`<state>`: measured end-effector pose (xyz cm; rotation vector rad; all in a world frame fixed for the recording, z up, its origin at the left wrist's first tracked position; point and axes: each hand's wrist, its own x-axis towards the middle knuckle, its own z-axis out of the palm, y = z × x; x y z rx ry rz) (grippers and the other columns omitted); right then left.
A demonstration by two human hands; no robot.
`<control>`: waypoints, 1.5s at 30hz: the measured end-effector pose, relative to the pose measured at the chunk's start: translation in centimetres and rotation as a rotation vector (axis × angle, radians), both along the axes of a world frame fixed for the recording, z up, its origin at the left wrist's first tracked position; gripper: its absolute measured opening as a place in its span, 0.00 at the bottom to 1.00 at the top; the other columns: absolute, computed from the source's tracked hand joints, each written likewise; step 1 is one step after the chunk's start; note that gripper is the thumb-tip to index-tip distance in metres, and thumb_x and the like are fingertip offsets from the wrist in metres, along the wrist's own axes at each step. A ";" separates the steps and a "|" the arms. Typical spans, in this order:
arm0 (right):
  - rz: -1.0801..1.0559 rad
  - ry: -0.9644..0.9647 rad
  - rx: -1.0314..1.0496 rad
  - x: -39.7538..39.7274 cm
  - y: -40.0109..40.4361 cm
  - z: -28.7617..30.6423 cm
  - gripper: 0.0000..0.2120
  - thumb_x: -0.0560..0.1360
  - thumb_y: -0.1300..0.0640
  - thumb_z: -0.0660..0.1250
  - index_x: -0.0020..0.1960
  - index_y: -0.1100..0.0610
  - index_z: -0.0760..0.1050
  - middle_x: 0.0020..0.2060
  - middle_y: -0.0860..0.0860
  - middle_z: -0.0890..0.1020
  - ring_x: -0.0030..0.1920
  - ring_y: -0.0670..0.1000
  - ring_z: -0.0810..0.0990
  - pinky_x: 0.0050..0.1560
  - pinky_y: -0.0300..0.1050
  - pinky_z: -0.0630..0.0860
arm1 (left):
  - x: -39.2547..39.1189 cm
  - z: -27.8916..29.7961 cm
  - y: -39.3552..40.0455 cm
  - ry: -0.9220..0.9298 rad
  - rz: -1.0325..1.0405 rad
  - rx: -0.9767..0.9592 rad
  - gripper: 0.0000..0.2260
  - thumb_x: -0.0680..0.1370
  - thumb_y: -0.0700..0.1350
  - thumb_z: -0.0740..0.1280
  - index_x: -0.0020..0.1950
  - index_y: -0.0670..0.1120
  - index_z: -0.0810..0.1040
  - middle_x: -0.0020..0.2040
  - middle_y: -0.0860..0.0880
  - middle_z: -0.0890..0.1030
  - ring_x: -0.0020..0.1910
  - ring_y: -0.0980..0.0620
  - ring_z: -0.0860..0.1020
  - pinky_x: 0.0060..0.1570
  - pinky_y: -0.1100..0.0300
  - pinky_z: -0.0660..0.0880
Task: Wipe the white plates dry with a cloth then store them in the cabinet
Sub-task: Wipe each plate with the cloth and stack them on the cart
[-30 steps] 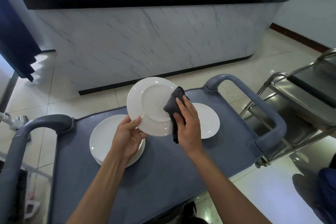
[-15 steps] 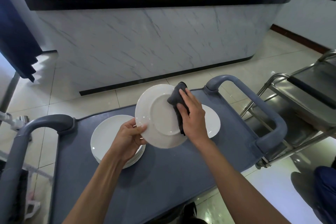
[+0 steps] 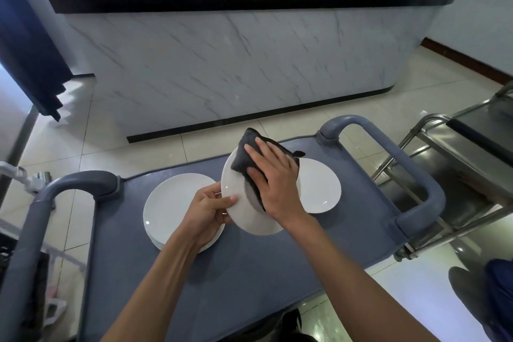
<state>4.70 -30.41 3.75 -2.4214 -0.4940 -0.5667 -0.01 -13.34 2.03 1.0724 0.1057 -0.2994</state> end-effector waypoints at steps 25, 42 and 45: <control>-0.062 0.011 -0.087 -1.3 -0.6 -0.9 0.24 0.80 0.44 0.57 0.75 0.46 0.68 0.74 0.50 0.70 0.69 0.57 0.71 0.62 0.61 0.71 | 0.1 0.3 -1.2 -0.020 -0.014 0.011 0.14 0.73 0.33 0.68 0.59 0.37 0.82 0.53 0.35 0.84 0.49 0.40 0.85 0.39 0.52 0.82; -0.152 0.046 0.126 1.0 -8.8 -2.4 0.24 0.80 0.62 0.64 0.73 0.48 0.70 0.71 0.49 0.73 0.65 0.54 0.73 0.65 0.53 0.74 | 3.1 0.6 -6.5 -0.048 -0.105 0.268 0.12 0.74 0.35 0.72 0.57 0.40 0.85 0.53 0.34 0.84 0.48 0.38 0.83 0.47 0.42 0.80; -0.174 0.080 0.168 1.2 -10.9 -2.7 0.24 0.80 0.64 0.65 0.74 0.48 0.70 0.71 0.49 0.73 0.68 0.52 0.71 0.66 0.51 0.73 | 3.9 1.0 -8.2 -0.053 -0.061 0.345 0.10 0.77 0.33 0.68 0.57 0.40 0.84 0.51 0.34 0.84 0.45 0.40 0.83 0.40 0.48 0.81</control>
